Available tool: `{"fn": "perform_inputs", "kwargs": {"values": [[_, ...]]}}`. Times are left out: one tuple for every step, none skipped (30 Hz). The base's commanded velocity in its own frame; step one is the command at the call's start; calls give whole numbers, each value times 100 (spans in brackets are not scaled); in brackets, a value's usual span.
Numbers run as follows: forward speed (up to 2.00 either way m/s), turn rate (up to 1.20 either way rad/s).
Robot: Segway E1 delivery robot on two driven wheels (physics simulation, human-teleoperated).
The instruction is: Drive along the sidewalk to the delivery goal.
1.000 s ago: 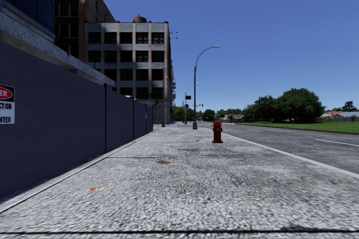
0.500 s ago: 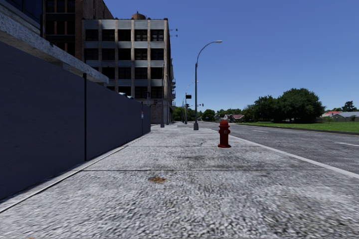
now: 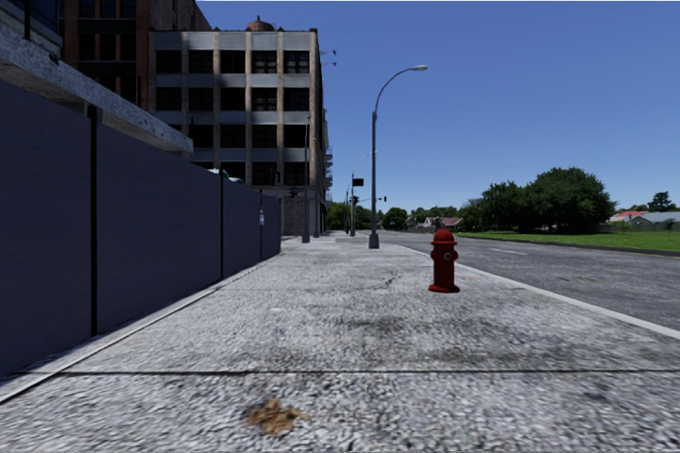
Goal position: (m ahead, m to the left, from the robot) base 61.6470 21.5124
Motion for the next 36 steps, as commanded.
{"fn": "perform_inputs", "kwargs": {"values": [[200, 0], [200, 0], [200, 0], [200, 0], [200, 0], [200, 0], [200, 0], [200, 0], [200, 0], [200, 0], [200, 0], [200, 0], [200, 0], [200, 0], [200, 0], [200, 0], [200, 0], [200, 0], [200, 0], [200, 0], [200, 0], [200, 0], [200, 0], [200, 0], [200, 0], [200, 0], [200, 0], [200, 0], [200, 0], [200, 0], [200, 0], [200, 0], [200, 0], [200, 0], [200, 0], [200, 0]]}}
